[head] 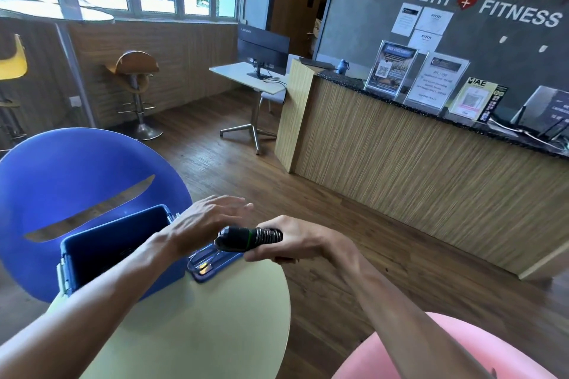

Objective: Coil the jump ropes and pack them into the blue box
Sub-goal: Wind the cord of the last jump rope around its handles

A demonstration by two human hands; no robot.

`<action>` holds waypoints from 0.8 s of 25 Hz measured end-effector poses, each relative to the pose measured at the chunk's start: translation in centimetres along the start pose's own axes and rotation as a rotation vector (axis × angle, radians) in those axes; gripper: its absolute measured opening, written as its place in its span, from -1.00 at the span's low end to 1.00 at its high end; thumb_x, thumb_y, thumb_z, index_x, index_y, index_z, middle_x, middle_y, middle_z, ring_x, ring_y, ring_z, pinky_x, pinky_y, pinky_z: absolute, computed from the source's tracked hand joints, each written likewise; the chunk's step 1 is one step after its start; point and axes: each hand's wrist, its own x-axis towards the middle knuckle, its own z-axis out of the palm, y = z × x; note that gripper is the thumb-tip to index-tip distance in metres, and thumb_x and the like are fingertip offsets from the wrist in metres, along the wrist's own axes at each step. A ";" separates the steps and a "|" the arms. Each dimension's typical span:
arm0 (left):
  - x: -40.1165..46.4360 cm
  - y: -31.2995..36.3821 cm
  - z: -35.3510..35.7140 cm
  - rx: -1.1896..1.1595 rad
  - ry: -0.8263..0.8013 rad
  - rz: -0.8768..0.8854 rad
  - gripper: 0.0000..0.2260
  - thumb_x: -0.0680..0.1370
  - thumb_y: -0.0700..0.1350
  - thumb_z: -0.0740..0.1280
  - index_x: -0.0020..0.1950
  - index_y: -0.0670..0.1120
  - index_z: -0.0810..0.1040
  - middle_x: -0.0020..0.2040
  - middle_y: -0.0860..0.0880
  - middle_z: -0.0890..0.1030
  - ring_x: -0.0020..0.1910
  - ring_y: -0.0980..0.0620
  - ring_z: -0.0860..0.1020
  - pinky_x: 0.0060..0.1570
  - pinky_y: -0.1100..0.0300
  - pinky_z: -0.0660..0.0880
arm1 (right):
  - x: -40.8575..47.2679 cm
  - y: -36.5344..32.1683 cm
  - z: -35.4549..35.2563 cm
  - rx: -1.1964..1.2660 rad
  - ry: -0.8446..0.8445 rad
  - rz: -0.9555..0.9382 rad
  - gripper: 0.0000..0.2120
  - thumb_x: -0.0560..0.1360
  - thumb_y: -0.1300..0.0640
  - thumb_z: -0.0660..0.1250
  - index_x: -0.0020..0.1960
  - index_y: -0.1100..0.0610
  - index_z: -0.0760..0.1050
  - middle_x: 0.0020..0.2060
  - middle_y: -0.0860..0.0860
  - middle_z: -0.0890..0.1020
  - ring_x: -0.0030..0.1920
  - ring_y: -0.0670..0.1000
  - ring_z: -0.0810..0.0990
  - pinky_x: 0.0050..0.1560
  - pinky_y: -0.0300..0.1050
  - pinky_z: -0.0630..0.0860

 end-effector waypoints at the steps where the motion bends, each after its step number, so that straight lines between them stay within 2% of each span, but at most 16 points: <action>1: 0.6 -0.1 -0.6 0.041 0.006 0.057 -0.88 0.55 0.08 0.27 -0.06 0.14 0.59 0.29 0.06 0.58 0.28 0.03 0.51 0.19 0.18 0.41 | 0.0 -0.2 0.1 -0.007 -0.034 0.043 -0.62 0.41 -0.23 0.48 -0.11 0.09 0.55 -0.35 0.07 0.52 -0.38 0.01 0.47 -0.37 -0.10 0.40; 3: 1.8 0.1 -1.5 0.132 -0.021 0.154 -0.81 0.58 0.10 0.22 -0.15 0.09 0.53 0.06 0.11 0.66 0.07 0.05 0.59 0.12 0.19 0.50 | 0.4 -0.5 0.3 -0.080 -0.098 0.170 -0.51 0.41 -0.32 0.44 -0.09 0.13 0.57 -0.35 0.02 0.53 -0.38 0.02 0.47 -0.38 -0.14 0.41; 5: 2.8 1.1 -2.3 0.212 -0.056 0.208 -0.83 0.55 -0.01 0.34 -0.24 0.04 0.49 -0.23 0.12 0.58 -0.21 0.05 0.54 -0.09 0.22 0.51 | 0.9 -0.5 0.4 -0.177 -0.125 0.255 -0.49 0.38 -0.40 0.41 -0.08 0.06 0.59 -0.36 -0.05 0.55 -0.38 0.00 0.50 -0.38 -0.15 0.42; 7: 2.6 2.4 -3.4 0.288 -0.049 0.193 -0.77 0.41 -0.16 0.50 -0.33 0.01 0.49 -0.36 0.10 0.48 -0.34 0.06 0.46 -0.30 0.26 0.43 | 1.3 -0.2 0.5 -0.243 -0.090 0.249 -0.49 0.31 -0.47 0.38 0.00 -0.09 0.57 -0.25 -0.02 0.63 -0.30 0.01 0.58 -0.31 -0.11 0.49; 9: 2.1 3.4 -4.1 0.302 -0.035 0.088 -0.74 0.28 -0.27 0.56 -0.34 -0.02 0.51 -0.40 0.07 0.47 -0.42 0.05 0.48 -0.47 0.24 0.38 | 1.7 0.5 0.4 -0.385 0.046 0.199 -0.48 0.29 -0.46 0.37 0.18 -0.31 0.48 -0.03 -0.01 0.68 -0.10 0.04 0.65 -0.10 -0.06 0.55; 11: 1.5 4.2 -3.5 0.256 -0.037 -0.110 -0.76 0.26 -0.29 0.55 -0.24 -0.04 0.55 -0.37 0.06 0.51 -0.42 0.03 0.54 -0.54 0.21 0.37 | 2.0 1.1 0.3 -0.618 0.265 0.155 -0.41 0.36 -0.38 0.38 0.35 -0.36 0.35 0.07 -0.04 0.68 0.05 0.08 0.64 0.03 -0.03 0.54; 14: 1.0 5.8 -2.6 0.046 0.001 -0.554 -0.94 0.53 -0.08 0.35 -0.04 0.01 0.49 -0.25 0.05 0.58 -0.30 -0.05 0.59 -0.39 0.08 0.50 | 2.9 1.9 0.7 -0.791 0.507 0.056 -0.46 0.42 -0.30 0.33 0.37 -0.31 0.33 -0.02 0.02 0.63 -0.02 0.18 0.65 -0.06 -0.02 0.50; 17: 1.3 6.8 -1.8 -0.178 0.007 -0.822 -0.89 0.56 0.01 0.26 0.00 0.00 0.40 -0.25 0.02 0.63 -0.26 -0.08 0.59 -0.26 0.07 0.50 | 3.4 2.5 0.6 -0.891 0.653 0.022 -0.44 0.44 -0.35 0.17 0.42 -0.26 0.29 -0.06 0.02 0.55 -0.10 0.19 0.66 -0.22 -0.04 0.41; 19: 1.7 7.0 -1.2 -0.619 -0.041 -0.988 -0.78 0.56 0.12 0.28 0.00 -0.02 0.46 -0.26 0.00 0.68 -0.27 0.00 0.62 -0.17 0.09 0.53 | 3.6 2.8 0.3 -0.935 0.750 0.012 -0.33 0.41 -0.42 0.07 0.46 -0.21 0.31 -0.06 0.04 0.57 -0.14 0.19 0.65 -0.25 -0.04 0.44; 20: 1.8 7.1 -0.9 -0.847 -0.051 -1.033 -0.68 0.53 0.24 0.27 0.01 0.00 0.53 -0.23 0.00 0.69 -0.31 0.03 0.60 -0.15 0.10 0.52 | 3.8 3.0 0.2 -0.957 0.786 -0.005 -0.33 0.41 -0.43 0.10 0.46 -0.19 0.33 -0.08 0.05 0.57 -0.17 0.19 0.65 -0.26 -0.04 0.47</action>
